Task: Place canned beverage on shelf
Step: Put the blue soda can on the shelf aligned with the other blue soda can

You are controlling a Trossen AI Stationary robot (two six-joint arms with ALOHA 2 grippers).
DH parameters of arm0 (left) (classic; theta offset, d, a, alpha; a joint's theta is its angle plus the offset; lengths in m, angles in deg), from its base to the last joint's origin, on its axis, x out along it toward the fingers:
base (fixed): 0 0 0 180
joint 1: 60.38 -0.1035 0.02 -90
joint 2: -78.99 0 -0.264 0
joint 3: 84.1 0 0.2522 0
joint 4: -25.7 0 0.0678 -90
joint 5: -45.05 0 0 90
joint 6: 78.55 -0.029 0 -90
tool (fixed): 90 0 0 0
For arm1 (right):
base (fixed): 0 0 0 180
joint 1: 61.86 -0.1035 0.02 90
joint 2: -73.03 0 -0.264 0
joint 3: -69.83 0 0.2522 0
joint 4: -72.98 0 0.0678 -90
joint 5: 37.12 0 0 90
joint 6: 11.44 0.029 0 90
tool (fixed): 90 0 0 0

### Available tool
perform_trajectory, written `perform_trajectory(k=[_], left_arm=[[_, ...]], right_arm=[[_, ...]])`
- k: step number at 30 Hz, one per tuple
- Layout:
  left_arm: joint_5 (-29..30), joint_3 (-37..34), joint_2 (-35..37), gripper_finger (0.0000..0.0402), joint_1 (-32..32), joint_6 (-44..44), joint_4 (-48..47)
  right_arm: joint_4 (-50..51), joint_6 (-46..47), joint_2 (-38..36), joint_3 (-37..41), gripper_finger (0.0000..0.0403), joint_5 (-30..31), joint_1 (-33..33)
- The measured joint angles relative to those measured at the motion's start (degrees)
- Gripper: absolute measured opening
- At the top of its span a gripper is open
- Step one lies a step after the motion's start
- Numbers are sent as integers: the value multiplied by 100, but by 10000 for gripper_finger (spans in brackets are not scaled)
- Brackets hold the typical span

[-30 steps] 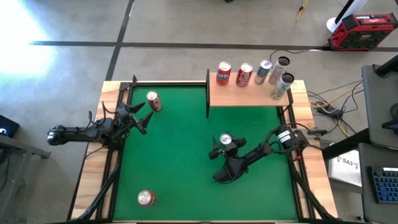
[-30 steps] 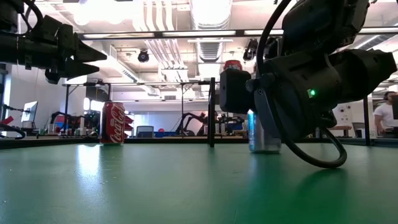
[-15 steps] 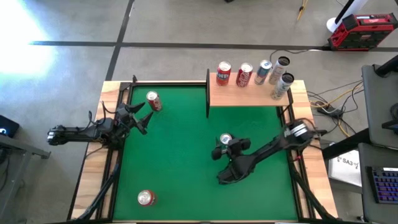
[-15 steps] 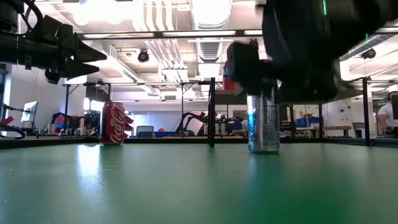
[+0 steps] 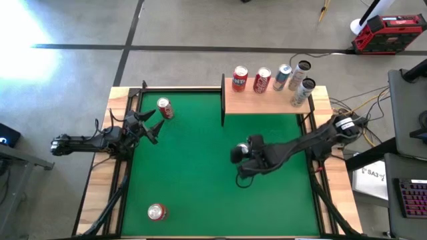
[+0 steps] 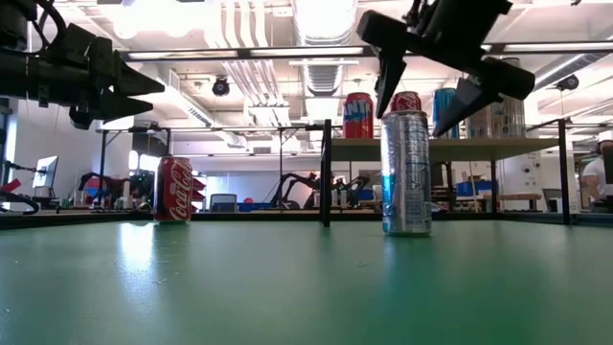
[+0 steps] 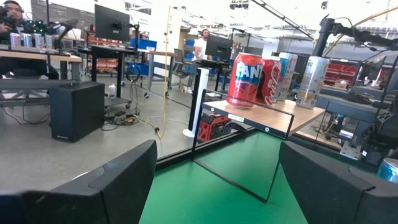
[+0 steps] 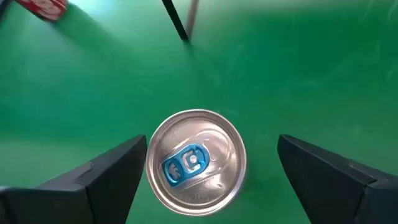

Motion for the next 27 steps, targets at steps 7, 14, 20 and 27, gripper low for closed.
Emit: perform_trajectory(k=[7,14,20,27], left_arm=[[0,0,-2,324,0,0,-2],[1,0,-2,324,-1,-2,-3],[1,0,-2,324,-1,-1,-1],[2,0,-2,324,-2,-2,0]], right_arm=[[27,-143,90,-263,354,-1141,418],[280,7,427,-621,346,-1659,603],[666,256,692,-900,312,-1753,696],[808,415,819,-1040,251,-1753,705]])
